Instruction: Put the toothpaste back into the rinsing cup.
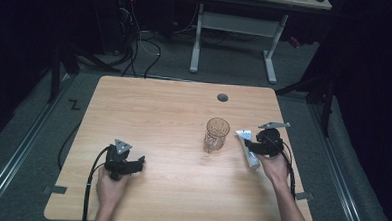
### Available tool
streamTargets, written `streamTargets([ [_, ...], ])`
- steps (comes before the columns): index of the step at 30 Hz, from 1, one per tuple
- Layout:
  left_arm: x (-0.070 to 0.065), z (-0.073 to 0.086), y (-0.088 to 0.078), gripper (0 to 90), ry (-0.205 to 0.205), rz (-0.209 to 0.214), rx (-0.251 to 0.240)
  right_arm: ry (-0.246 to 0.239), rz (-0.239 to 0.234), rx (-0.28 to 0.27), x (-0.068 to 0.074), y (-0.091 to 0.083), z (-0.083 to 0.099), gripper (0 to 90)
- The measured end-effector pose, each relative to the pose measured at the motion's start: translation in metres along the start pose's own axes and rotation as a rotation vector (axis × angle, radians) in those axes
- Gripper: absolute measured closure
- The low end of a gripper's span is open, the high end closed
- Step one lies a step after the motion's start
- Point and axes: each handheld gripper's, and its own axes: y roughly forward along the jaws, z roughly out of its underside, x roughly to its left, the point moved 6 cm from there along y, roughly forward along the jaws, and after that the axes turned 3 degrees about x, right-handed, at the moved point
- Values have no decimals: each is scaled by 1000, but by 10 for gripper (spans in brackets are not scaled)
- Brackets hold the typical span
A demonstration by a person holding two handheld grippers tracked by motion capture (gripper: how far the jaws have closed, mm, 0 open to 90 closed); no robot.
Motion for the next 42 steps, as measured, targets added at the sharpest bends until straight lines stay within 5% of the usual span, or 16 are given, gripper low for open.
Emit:
streamTargets([
  [11,0,0,0,204,1,0,1,14,16,86,-2,16,-12,420],
  [22,0,0,0,204,1,1,1,70,-2,237,-7,40,-16,398],
  [42,0,0,0,207,-1,2,-1,77,37,332,-13,63,-12,439],
])
